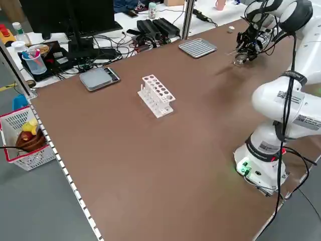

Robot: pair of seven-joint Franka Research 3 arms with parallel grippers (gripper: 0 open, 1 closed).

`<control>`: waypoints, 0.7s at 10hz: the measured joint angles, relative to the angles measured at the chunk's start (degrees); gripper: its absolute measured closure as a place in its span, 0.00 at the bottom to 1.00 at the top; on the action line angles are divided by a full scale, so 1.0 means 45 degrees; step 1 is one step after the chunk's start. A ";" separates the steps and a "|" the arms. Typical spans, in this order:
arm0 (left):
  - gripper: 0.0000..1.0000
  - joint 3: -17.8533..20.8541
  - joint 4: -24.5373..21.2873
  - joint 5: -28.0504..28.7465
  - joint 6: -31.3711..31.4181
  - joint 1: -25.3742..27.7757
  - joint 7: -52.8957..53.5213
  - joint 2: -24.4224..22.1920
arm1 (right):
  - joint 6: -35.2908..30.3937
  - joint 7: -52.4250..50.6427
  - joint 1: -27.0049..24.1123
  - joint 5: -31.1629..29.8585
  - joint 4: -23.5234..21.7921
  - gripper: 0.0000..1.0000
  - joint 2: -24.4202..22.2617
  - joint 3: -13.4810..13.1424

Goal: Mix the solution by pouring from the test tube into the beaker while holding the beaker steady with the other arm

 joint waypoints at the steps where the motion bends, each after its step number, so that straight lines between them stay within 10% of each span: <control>1: 0.78 0.0002 0.0000 0.0155 -0.0051 -0.0028 0.0000 0.0012 | 0.0000 0.0000 0.0000 0.0000 0.0000 0.22 0.0000 0.0000; 7: 0.78 0.0022 -0.0001 0.0722 -0.0316 -0.0021 -0.0001 0.0131 | 0.0000 0.0000 0.0000 0.0001 0.0000 0.22 0.0000 0.0000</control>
